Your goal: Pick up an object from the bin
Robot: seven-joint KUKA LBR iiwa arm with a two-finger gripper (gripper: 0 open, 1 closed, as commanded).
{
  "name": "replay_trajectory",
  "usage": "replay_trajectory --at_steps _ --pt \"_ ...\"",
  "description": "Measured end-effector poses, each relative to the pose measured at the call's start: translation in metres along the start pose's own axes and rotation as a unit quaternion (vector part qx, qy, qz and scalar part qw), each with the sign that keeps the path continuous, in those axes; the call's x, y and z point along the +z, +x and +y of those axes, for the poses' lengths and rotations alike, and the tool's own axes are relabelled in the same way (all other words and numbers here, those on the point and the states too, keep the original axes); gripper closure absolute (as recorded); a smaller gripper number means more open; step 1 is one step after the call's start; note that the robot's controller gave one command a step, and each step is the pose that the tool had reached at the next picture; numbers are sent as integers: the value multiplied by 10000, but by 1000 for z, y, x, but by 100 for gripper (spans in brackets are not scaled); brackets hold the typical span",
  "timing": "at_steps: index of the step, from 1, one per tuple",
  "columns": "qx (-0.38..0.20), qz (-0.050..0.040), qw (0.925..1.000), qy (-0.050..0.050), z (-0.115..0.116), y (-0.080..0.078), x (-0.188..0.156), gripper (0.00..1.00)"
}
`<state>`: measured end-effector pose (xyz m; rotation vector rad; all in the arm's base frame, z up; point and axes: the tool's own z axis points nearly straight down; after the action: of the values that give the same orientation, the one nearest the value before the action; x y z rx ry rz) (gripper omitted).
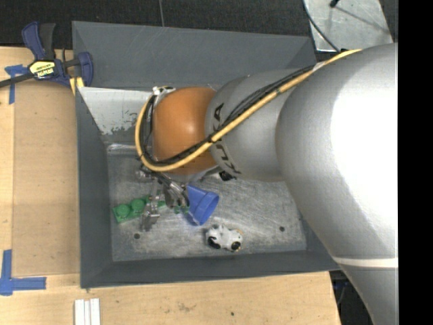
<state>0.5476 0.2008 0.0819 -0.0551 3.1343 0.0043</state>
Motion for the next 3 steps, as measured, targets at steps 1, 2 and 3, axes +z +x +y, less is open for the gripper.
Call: replay_trajectory --at_steps 1,2,3 --pt "-8 22 10000 -5 -2 -2 11 0" --pt "1032 -58 9946 8 9 10 6 100" --pt "1035 -57 9946 7 9 10 6 100"
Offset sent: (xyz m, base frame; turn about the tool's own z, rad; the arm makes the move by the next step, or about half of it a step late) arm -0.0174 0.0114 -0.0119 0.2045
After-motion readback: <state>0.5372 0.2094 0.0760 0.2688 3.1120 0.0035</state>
